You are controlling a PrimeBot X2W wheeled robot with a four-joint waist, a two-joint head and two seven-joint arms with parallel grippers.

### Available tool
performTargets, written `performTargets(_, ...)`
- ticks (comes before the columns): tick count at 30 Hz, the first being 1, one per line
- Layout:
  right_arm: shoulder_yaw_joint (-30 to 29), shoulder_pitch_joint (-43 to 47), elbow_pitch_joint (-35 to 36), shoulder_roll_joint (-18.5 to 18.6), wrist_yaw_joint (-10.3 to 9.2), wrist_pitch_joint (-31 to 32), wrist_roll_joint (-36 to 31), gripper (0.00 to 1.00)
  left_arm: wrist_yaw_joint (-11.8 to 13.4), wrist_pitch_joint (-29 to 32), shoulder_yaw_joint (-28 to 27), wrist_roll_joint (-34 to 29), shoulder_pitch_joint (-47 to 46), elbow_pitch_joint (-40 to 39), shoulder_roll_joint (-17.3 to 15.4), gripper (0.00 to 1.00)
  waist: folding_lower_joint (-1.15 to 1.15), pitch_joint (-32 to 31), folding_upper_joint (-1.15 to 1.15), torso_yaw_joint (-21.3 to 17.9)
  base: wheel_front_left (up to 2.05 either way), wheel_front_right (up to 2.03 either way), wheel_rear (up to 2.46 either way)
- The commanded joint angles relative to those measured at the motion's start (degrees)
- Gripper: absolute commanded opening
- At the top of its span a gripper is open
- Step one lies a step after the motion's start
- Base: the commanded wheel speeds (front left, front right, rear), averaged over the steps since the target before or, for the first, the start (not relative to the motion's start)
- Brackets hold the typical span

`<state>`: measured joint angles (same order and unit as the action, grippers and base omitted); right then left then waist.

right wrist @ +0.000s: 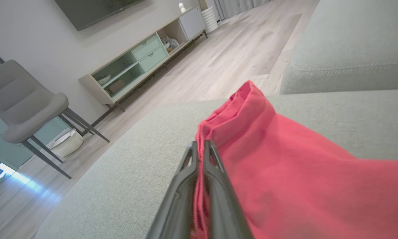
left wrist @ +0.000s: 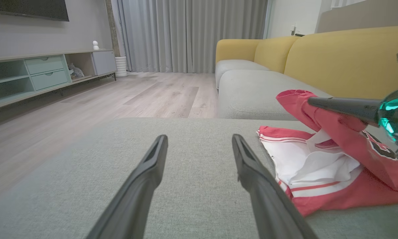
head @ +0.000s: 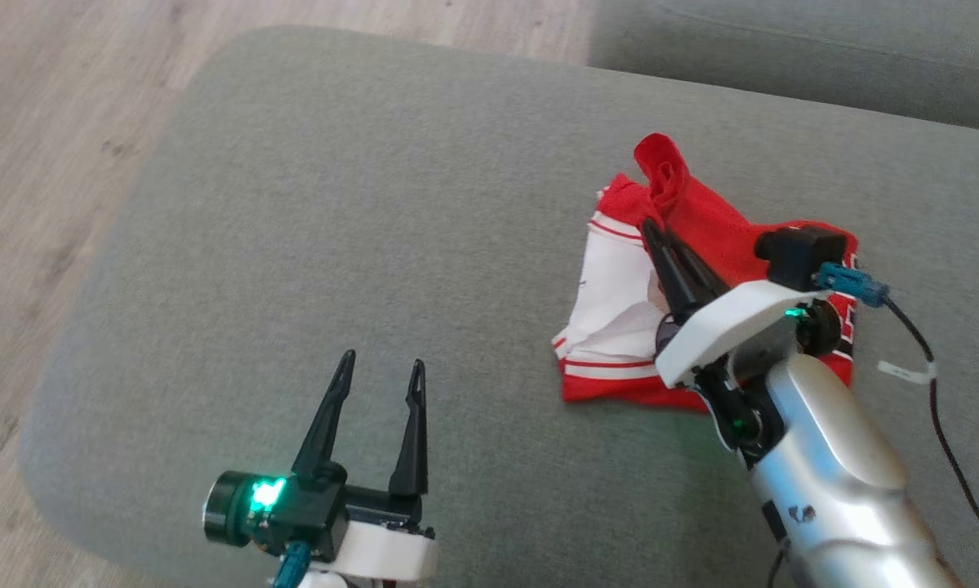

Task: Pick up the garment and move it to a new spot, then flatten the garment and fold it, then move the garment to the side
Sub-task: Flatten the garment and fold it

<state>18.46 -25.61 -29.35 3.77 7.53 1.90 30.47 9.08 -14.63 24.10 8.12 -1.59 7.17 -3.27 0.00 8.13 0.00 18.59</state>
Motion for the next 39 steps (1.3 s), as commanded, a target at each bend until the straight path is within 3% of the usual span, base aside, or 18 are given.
performTargets(1,2.05,-3.16,-0.13,-0.88,-0.04,-1.79,0.95,0.0,0.25,-0.37,-1.16,0.36,-2.35,-1.54,0.37,1.0,0.0,0.8,0.0,1.57,0.0,0.0,0.0)
performTargets(6,7.91,-6.01,-8.27,-0.88,-0.04,-4.9,5.93,0.0,0.87,-0.37,-0.56,0.86,-2.6,-1.49,0.38,1.0,0.0,1.0,0.0,3.04,0.0,0.0,0.0)
performTargets(7,9.35,-6.45,-9.22,-0.89,-0.04,-5.25,6.91,0.25,0.97,-0.37,-0.54,0.89,-2.59,-1.5,0.38,1.0,0.0,0.99,0.0,3.11,0.0,0.0,0.0)
performTargets(8,10.77,-6.76,-9.99,-0.89,-0.04,-5.49,7.96,0.61,1.06,-0.37,-0.58,0.91,-2.54,-1.5,0.38,1.0,0.0,0.96,0.0,3.11,0.0,0.0,0.0)
performTargets(9,12.22,-6.97,-10.54,-0.89,-0.04,-5.59,9.11,0.89,1.13,-0.37,-0.67,0.91,-2.46,-1.5,0.38,1.0,0.0,0.89,0.0,3.01,0.0,0.0,0.0)
performTargets(10,13.54,-7.1,-10.89,-0.89,-0.04,-5.77,10.34,1.0,1.22,-0.37,-0.77,0.88,-2.35,-1.46,0.38,1.0,0.0,0.75,0.0,2.8,0.0,0.0,0.0)
performTargets(15,16.73,-8.09,-11.4,-0.89,-0.04,-10.07,13.46,1.0,1.51,-0.37,-1.64,0.31,-1.96,-1.81,0.38,1.0,0.0,-0.57,0.0,0.5,0.0,0.0,0.0)
performTargets(18,15.56,-8.53,-11.47,-0.89,-0.04,-14.24,12.97,1.0,1.61,-0.37,-2.5,-0.47,-1.58,-2.62,0.39,1.0,0.0,-1.77,0.0,-1.56,0.0,0.0,0.0)
performTargets(22,9.9,-7.47,-10.82,-0.84,-0.04,-16.67,7.54,1.0,1.76,-0.37,-4.08,-1.43,-0.51,-3.62,0.39,1.0,0.0,-3.98,0.0,-4.89,0.0,0.0,0.0)
performTargets(31,-9.02,9.99,8.71,2.86,-0.04,-16.88,-5.83,1.0,1.38,-0.37,-6.46,0.17,3.08,-2.64,0.39,1.0,0.0,-8.44,0.0,-11.04,0.0,0.0,0.0)
performTargets(35,-13.0,18.36,15.85,3.88,-0.04,-16.88,-8.33,1.0,1.32,-0.37,-7.21,0.46,4.29,-2.12,0.39,1.0,0.0,-9.9,0.0,-12.51,0.0,0.0,0.0)
performTargets(39,-12.88,24.47,19.16,4.33,-0.04,-16.88,-11.17,1.0,1.11,-0.37,-7.99,-0.1,5.99,-1.29,0.39,1.0,0.0,-11.65,0.0,-13.6,0.0,0.0,0.0)
